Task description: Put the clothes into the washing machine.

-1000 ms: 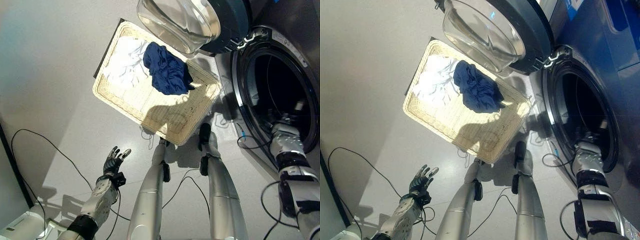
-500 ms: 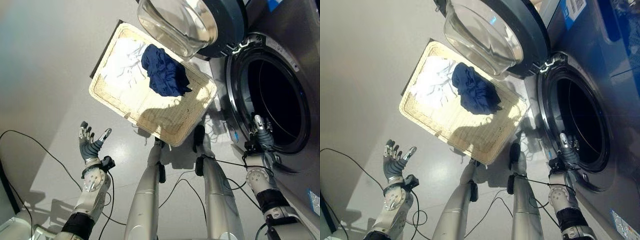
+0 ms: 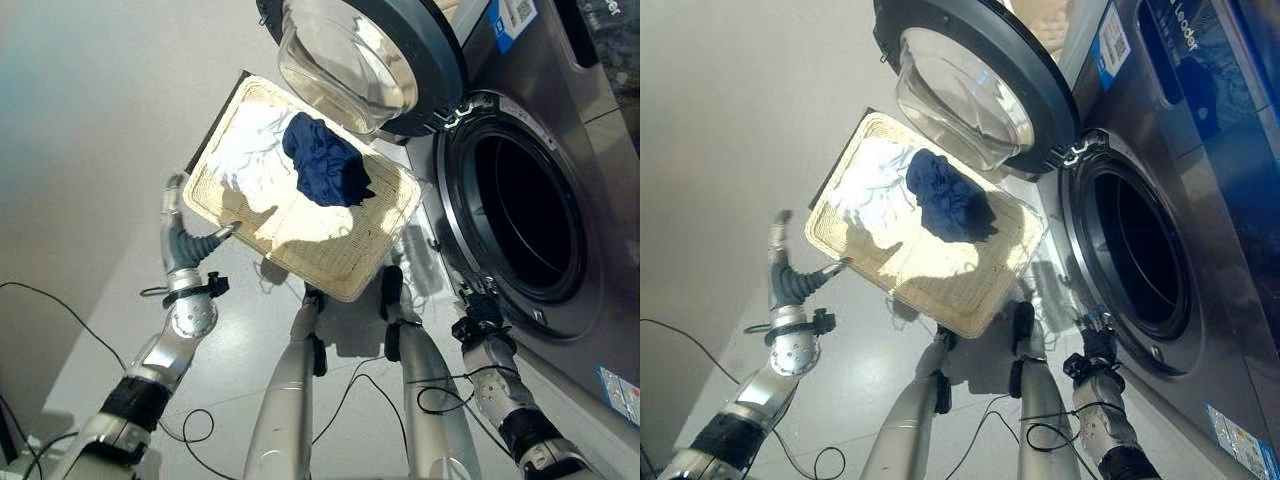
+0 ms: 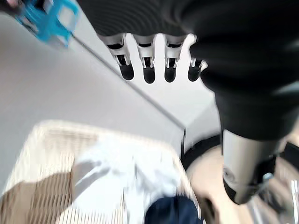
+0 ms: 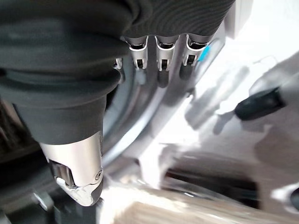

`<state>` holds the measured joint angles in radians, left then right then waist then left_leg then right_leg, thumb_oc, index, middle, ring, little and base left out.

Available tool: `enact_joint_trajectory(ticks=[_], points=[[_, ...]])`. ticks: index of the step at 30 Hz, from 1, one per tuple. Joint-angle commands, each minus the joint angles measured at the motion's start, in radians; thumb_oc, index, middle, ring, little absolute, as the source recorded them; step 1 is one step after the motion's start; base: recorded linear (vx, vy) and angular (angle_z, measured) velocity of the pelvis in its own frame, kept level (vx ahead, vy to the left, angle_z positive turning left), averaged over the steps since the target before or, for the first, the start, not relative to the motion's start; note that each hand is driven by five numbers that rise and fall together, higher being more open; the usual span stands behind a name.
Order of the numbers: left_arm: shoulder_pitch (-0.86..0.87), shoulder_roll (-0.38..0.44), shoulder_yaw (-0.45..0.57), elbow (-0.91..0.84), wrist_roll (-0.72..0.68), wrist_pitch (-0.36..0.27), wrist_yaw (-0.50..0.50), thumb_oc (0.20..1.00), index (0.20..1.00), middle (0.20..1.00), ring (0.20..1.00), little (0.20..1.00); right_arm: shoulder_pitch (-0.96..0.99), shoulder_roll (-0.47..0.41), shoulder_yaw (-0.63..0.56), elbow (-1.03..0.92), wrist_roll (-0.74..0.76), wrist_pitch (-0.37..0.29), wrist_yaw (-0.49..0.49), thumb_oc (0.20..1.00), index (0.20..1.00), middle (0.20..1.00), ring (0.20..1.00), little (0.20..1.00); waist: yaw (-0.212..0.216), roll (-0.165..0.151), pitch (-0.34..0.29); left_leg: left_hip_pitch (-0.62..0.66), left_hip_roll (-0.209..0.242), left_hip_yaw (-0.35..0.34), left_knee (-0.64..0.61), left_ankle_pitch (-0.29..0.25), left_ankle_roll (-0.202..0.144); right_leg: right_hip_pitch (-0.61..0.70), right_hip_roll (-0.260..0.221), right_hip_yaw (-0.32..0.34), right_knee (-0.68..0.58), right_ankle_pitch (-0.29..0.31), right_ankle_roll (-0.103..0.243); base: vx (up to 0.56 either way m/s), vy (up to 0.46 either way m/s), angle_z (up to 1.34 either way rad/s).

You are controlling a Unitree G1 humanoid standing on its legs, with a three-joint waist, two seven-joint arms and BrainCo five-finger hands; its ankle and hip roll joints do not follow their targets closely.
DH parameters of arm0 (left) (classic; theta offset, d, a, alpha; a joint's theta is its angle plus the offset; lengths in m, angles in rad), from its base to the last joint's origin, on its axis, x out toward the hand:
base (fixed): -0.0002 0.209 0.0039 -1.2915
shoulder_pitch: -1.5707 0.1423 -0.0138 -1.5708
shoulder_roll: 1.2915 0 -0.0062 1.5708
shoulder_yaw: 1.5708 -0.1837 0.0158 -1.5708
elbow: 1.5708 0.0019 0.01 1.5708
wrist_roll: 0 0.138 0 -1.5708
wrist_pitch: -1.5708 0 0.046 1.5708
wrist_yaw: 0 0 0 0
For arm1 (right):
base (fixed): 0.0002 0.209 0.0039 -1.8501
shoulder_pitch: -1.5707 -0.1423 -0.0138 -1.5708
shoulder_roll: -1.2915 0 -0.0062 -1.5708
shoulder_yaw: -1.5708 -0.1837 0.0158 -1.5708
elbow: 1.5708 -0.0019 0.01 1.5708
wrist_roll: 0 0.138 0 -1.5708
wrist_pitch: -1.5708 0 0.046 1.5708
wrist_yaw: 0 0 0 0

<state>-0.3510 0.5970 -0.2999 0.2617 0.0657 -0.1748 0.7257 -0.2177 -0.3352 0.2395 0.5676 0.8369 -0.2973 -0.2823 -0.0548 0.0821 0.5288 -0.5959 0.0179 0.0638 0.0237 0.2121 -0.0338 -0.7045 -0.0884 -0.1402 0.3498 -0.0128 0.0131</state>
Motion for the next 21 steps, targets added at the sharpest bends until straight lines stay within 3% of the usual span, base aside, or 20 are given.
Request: enact_joint_trajectory(ticks=[1,9,14,15,16,20,21], points=[[-0.103,0.065,-0.02,0.053,0.047,0.095,-0.087,1.0,1.0,1.0,1.0,1.0,0.057,-0.018,0.022,-0.034,-0.053,0.024,0.055,1.0,1.0,1.0,1.0,1.0,-0.01,-0.052,-0.009,0.013,-0.034,0.111,0.083,-0.104,-0.011,0.054,0.048,0.001,-0.173,0.13,0.067,0.03,0.112,-0.17],[-0.346,0.047,-0.143,0.273,0.029,0.146,-0.122,1.0,1.0,1.0,1.0,1.0,0.061,-0.013,0.083,-0.028,-0.043,0.033,0.089,1.0,1.0,1.0,1.0,1.0,-0.066,-0.08,-0.009,-0.01,-0.037,0.155,0.109,-0.12,-0.009,0.017,0.053,0.034,-0.173,0.142,0.075,0.03,0.069,-0.16],[-0.436,-0.011,-0.172,0.419,0.025,0.178,-0.157,1.0,1.0,1.0,1.0,1.0,0.05,-0.01,0.118,-0.032,-0.062,0.021,0.047,1.0,1.0,1.0,1.0,1.0,-0.098,-0.103,-0.009,-0.04,-0.043,0.179,0.167,-0.151,-0.004,-0.009,0.051,0.057,-0.17,0.149,0.074,0.04,0.034,-0.14],[-0.448,-0.015,-0.173,0.445,0.033,0.182,-0.154,1.0,1.0,1.0,1.0,1.0,0.047,-0.011,0.12,-0.031,-0.058,0.021,0.043,1.0,1.0,1.0,1.0,1.0,-0.104,-0.108,-0.009,-0.047,-0.045,0.182,0.182,-0.16,-0.003,-0.014,0.052,0.063,-0.168,0.148,0.073,0.1,0.066,-0.11],[-0.459,-0.025,-0.178,0.495,0.049,0.207,-0.138,1.0,1.0,1.0,1.0,1.0,0.058,-0.013,0.127,-0.026,-0.062,0.018,0.043,1.0,1.0,1.0,1.0,1.0,-0.115,-0.112,-0.009,-0.037,-0.044,0.178,0.22,-0.203,-0.009,0.0,0.056,0.076,-0.154,0.121,0.077,0.09,0.06,-0.07],[-0.501,-0.019,-0.183,0.576,0.07,0.254,-0.091,1.0,1.0,1.0,1.0,1.0,0.066,-0.024,0.134,-0.031,-0.054,0.018,0.048,1.0,1.0,1.0,1.0,1.0,-0.141,-0.125,-0.009,-0.061,-0.04,0.192,0.275,-0.233,-0.007,-0.022,0.058,0.098,-0.135,0.114,0.073,0.06,0.05,-0.22],[-0.529,-0.012,-0.197,0.615,0.104,0.302,-0.049,1.0,1.0,1.0,1.0,1.0,0.067,-0.028,0.138,-0.027,-0.052,0.017,0.056,1.0,1.0,1.0,1.0,1.0,-0.156,-0.134,-0.009,-0.072,-0.035,0.201,0.299,-0.244,-0.008,-0.033,0.06,0.109,-0.13,0.115,0.072,0.03,0.024,-0.07]])
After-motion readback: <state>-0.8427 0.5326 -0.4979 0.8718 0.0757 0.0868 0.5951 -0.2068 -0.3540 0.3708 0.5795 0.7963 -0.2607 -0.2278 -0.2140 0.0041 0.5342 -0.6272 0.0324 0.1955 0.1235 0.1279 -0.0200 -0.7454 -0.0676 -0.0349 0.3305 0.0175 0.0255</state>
